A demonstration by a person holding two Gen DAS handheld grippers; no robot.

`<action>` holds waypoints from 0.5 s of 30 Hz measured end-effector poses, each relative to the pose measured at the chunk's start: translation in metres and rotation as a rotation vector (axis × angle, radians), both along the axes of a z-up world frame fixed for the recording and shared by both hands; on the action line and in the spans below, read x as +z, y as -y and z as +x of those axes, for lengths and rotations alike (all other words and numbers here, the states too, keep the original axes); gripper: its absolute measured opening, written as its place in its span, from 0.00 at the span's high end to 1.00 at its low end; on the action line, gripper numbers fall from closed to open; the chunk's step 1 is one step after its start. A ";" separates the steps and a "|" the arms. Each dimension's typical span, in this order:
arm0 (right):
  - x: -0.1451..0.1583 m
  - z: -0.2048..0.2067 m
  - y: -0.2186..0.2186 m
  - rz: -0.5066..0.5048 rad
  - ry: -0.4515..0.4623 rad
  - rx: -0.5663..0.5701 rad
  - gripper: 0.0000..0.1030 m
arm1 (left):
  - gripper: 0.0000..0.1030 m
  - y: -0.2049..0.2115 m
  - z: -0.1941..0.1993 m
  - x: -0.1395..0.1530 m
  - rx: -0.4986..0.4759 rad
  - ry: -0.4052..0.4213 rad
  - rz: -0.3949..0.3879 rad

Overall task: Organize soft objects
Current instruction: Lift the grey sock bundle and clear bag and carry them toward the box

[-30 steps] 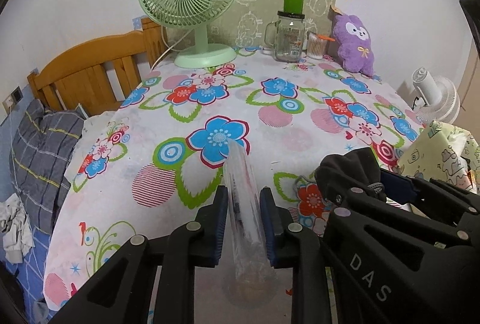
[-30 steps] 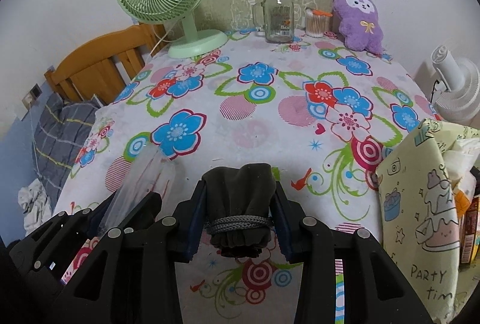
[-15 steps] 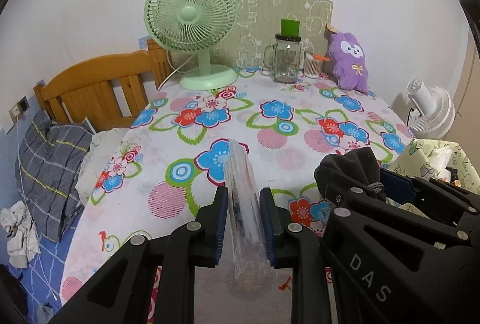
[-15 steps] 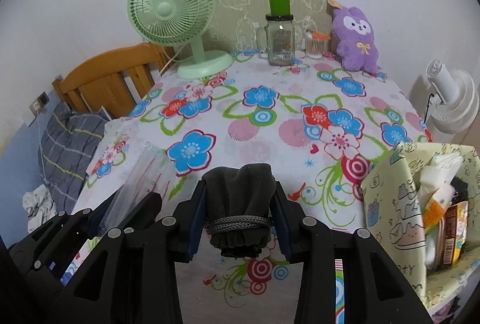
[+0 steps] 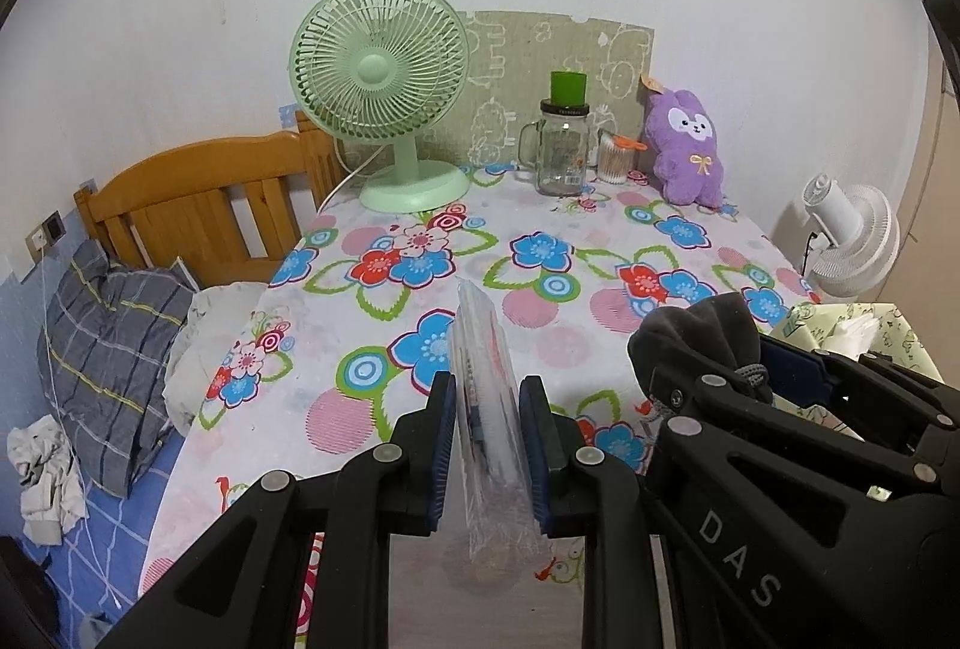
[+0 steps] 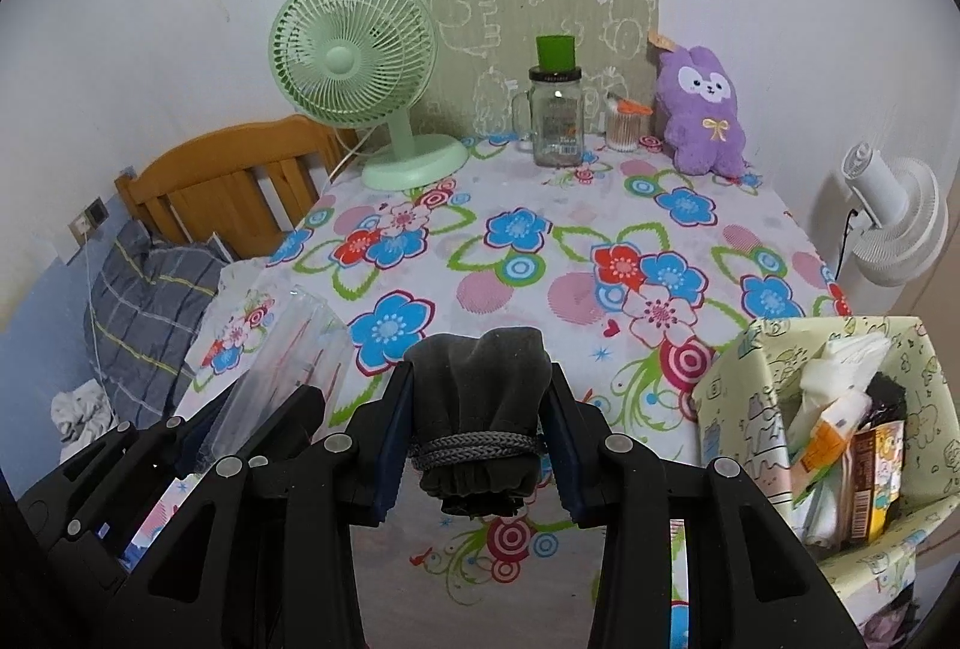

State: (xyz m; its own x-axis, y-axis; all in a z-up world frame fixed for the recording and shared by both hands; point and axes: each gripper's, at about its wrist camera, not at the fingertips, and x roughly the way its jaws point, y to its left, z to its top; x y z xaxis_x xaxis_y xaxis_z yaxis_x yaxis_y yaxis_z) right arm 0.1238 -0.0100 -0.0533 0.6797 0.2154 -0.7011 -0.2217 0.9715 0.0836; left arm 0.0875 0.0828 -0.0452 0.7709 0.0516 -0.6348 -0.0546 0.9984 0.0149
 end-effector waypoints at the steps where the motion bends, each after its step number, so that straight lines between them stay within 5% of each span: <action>1: 0.001 0.000 0.002 0.000 0.003 -0.001 0.57 | 0.80 0.002 0.000 0.000 0.000 0.002 0.000; 15: 0.012 -0.006 0.039 0.007 0.030 -0.036 0.57 | 0.80 0.038 -0.002 0.010 -0.037 0.018 0.005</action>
